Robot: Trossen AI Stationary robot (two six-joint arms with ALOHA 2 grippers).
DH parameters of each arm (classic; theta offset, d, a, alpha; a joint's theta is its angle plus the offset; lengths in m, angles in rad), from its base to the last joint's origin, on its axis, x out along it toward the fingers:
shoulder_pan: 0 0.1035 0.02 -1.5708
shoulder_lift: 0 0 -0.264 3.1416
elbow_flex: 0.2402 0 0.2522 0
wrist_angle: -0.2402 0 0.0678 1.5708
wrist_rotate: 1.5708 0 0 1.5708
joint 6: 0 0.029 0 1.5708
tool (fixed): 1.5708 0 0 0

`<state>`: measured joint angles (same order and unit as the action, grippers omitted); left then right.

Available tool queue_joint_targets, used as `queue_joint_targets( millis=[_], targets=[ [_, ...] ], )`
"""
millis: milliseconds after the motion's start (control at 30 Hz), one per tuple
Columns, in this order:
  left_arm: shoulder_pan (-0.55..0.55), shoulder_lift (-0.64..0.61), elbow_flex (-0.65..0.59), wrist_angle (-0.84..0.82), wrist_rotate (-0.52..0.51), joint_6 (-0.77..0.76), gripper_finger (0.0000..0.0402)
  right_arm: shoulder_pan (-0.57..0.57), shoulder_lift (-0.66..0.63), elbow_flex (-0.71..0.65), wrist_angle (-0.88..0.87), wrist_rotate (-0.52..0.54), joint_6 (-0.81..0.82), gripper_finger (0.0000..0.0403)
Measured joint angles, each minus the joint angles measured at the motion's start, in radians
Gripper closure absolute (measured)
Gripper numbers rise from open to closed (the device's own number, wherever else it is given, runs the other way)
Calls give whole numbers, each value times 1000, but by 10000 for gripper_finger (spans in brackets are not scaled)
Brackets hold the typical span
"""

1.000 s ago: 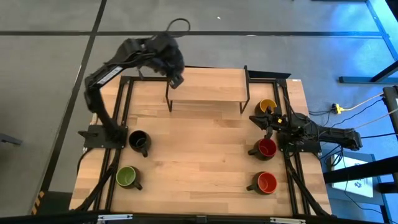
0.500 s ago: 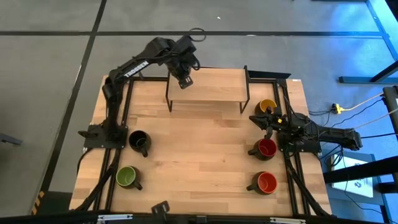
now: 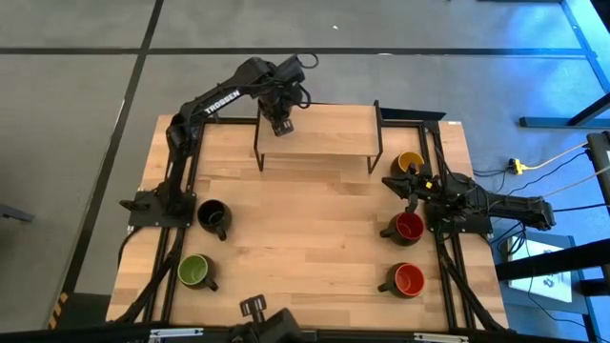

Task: Place coffee mugs
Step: Put the top black mug on the shelf

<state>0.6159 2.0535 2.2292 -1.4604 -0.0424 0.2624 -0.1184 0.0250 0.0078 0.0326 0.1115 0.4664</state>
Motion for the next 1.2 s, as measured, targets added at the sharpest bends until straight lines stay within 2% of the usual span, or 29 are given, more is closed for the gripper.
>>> queue_joint_targets(
  millis=[700, 933, 1200],
  targets=[
    [30, 23, -1, -9, 30, 36, 367, 0, 0, 0, -1, 0, 0, 393],
    [30, 22, 0, -14, 34, 40, 336, 0, 0, 0, -1, 0, 0, 393],
    [26, 3, 0, -21, 29, 31, 275, 0, 0, 0, -5, -17, 2, 393]
  ],
)
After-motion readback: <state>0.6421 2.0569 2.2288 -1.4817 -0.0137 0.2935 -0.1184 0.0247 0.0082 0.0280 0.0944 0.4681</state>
